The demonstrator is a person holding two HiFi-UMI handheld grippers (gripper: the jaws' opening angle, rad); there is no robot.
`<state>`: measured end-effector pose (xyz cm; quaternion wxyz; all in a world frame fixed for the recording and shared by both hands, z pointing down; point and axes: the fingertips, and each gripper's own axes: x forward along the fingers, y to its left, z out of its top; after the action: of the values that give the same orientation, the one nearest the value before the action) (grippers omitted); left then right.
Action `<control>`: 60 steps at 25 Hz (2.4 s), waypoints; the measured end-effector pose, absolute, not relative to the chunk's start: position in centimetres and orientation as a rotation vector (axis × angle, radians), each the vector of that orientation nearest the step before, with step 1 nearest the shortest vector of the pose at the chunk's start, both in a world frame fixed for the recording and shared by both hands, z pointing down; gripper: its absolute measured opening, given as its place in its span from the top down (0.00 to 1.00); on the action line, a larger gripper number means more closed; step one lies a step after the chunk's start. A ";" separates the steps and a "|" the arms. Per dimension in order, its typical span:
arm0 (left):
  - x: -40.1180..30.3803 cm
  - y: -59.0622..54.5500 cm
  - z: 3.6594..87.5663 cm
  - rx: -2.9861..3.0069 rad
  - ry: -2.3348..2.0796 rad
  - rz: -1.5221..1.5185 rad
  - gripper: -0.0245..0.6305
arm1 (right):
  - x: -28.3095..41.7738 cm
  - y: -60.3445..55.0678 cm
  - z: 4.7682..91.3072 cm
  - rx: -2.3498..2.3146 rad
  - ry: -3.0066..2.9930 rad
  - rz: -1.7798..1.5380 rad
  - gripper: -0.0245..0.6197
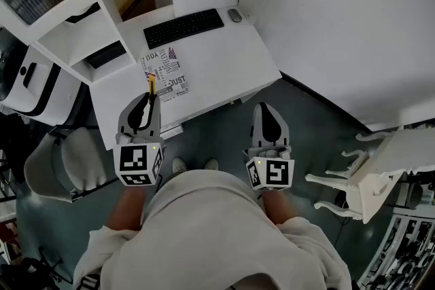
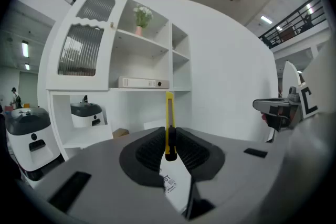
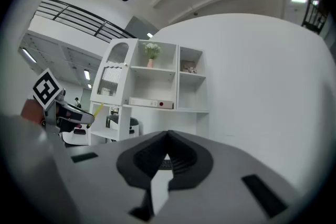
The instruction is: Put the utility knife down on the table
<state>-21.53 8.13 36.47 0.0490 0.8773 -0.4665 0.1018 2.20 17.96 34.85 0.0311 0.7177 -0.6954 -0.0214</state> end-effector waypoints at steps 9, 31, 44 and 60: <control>-20.9 8.9 36.4 2.678 -1.422 0.319 0.87 | 2.7 18.7 34.9 2.208 -2.153 -0.056 0.96; -18.1 11.1 35.4 2.671 -1.510 0.315 0.87 | 5.4 20.4 34.6 2.146 -2.247 -0.071 0.96; -17.8 7.4 36.5 2.664 -1.493 0.303 0.87 | 5.3 17.3 36.0 2.122 -2.220 -0.054 0.96; -16.3 -2.4 39.4 2.677 -1.338 0.308 0.87 | 4.8 6.7 35.7 2.175 -2.137 -0.091 0.96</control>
<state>-16.28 -2.44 39.38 0.0664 0.8879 -0.4436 0.1022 4.78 6.68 35.68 0.0453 0.7122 -0.6999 -0.0300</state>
